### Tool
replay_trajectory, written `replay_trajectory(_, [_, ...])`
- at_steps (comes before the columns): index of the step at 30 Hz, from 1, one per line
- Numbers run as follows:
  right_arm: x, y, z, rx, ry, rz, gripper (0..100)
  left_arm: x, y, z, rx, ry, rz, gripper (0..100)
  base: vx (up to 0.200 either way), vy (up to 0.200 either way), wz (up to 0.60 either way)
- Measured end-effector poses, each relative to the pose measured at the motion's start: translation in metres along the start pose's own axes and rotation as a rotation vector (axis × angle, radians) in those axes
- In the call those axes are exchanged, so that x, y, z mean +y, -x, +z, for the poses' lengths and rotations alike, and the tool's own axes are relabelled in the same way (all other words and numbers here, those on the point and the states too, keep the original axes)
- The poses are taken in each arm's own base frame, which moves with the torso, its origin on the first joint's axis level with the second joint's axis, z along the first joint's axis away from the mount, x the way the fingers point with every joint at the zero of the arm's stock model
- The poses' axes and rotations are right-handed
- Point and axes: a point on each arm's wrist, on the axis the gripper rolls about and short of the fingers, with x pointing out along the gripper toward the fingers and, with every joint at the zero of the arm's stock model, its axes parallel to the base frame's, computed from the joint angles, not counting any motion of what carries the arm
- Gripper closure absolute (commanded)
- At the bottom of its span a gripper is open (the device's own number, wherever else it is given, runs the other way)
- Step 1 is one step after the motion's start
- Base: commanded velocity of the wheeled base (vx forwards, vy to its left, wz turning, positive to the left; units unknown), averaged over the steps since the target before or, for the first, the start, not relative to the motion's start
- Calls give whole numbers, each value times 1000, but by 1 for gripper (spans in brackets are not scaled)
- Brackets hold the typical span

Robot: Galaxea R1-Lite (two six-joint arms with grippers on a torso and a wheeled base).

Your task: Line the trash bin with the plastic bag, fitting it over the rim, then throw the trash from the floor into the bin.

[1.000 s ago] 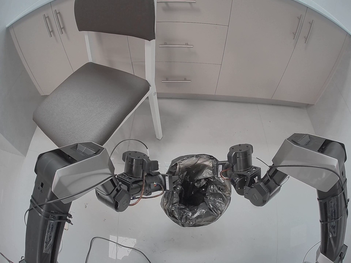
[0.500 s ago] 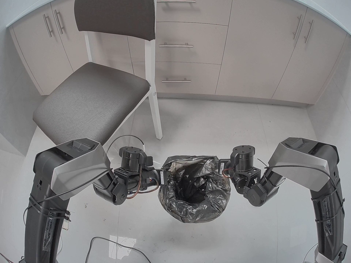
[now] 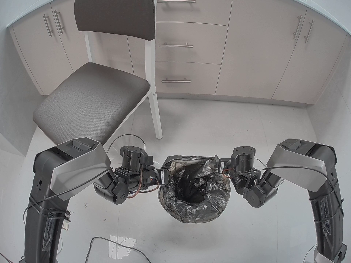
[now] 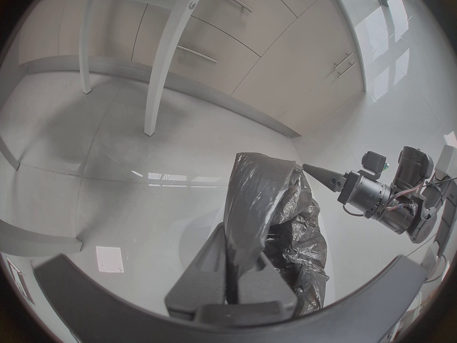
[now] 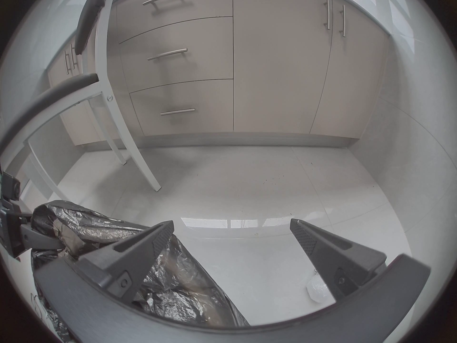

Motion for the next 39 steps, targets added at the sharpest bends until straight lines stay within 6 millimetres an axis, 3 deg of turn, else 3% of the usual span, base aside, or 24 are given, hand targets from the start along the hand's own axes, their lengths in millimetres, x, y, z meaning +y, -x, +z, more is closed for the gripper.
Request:
replay_trajectory(16, [1, 0, 0, -9, -21, 4, 0, 5, -5, 4, -39, -1, 79, 0, 0, 0, 0])
replay_trajectory(27, [1, 1, 1, -12, -24, 5, 0, 19, -20, 13, -52, 24, 292, 0, 0, 0, 0])
replay_trajectory(39, [1, 1, 1, -11, -23, 5, 0, 27, -28, 8, -32, 26, 390, 0, 0, 0, 0])
